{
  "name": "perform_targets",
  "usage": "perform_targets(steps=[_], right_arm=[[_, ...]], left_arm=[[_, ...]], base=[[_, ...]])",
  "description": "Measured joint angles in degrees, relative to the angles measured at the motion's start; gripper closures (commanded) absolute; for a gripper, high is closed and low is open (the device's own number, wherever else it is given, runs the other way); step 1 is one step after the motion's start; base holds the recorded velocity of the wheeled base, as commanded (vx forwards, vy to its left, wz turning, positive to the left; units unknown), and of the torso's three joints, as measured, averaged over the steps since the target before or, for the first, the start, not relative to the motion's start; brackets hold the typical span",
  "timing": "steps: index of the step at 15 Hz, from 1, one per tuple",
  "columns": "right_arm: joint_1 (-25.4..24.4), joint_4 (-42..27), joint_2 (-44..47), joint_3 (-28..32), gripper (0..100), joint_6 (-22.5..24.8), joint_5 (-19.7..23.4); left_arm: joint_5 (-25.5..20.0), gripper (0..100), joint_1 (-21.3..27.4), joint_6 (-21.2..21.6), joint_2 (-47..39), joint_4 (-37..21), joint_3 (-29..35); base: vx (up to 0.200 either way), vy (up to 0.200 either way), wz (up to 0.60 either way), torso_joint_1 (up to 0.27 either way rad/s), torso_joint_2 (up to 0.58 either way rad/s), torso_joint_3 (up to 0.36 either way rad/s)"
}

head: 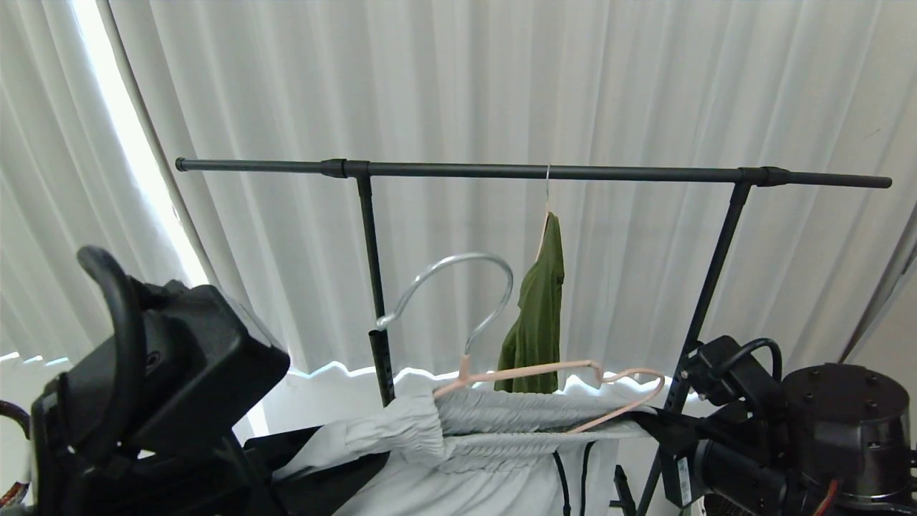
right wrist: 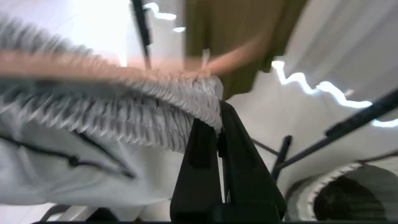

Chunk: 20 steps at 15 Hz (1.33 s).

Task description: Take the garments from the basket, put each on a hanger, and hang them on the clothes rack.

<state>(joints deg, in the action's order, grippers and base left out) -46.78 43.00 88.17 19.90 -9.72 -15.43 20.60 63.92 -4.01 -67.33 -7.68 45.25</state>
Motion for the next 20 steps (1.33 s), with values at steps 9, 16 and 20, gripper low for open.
perform_targets(steps=[9, 16, 20], right_arm=[[3.10, -0.55, -4.94, -0.17, 100, 3.62, 4.63], [-4.46, -11.17, -13.92, -0.16, 0, 8.90, 7.83], [-8.63, -21.41, -22.03, -0.38, 0, 11.70, 8.81]], left_arm=[[5.01, 100, -0.99, 1.61, -0.12, -9.05, -4.88], [10.46, 100, -1.95, -1.49, -6.66, -7.14, -1.54], [10.18, 100, -0.57, -3.18, -7.19, -0.90, -1.88]], base=[[0.000, 0.000, 0.00, 0.000, 0.00, 0.000], [0.000, 0.000, 0.00, 0.000, 0.00, 0.000], [0.000, 0.000, 0.00, 0.000, 0.00, 0.000]])
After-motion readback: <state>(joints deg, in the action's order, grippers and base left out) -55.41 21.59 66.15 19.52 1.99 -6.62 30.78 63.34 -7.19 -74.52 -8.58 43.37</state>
